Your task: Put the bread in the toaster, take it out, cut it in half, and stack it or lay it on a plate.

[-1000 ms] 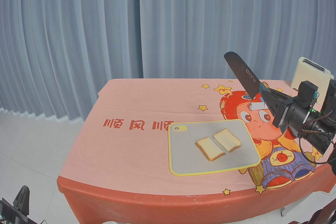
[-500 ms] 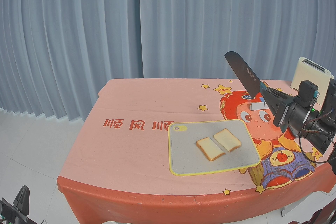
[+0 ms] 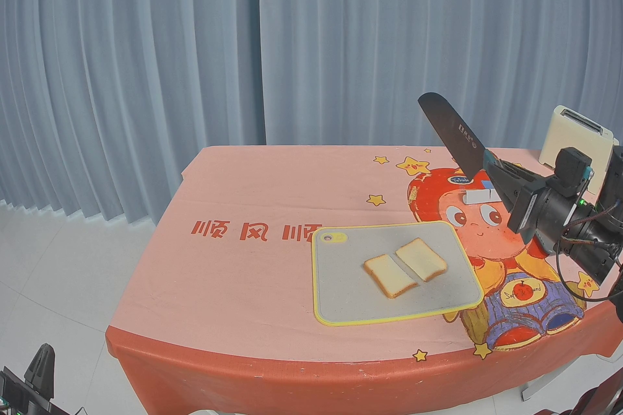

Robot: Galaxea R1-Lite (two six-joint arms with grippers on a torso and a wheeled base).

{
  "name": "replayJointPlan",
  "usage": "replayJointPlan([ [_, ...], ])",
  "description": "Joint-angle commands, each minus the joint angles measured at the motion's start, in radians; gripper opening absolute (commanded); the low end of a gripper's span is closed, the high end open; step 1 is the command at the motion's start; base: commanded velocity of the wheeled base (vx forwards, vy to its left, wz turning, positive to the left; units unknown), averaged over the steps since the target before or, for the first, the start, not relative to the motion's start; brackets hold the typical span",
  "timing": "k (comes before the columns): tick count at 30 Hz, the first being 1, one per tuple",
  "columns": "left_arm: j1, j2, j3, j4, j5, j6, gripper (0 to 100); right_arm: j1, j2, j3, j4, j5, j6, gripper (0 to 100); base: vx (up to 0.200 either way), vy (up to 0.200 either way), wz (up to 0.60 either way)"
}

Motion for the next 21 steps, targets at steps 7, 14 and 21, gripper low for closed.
replayJointPlan([
  [7, 0.0, 0.001, 0.018, 0.0, -0.001, 0.0, 0, -0.033, -0.002, -0.01, 0.009, 0.0, 0.002, 0, 0.0, 0.0, 0.0],
  [14, 0.0, 0.001, 0.018, 0.0, -0.001, 0.0, 0, -0.033, -0.006, -0.01, 0.007, 0.0, 0.002, 0, 0.0, 0.0, 0.0],
  [21, 0.0, 0.001, 0.018, 0.0, 0.001, 0.0, 0, -0.033, 0.004, -0.009, 0.004, 0.0, 0.002, 0, 0.0, 0.0, 0.0],
])
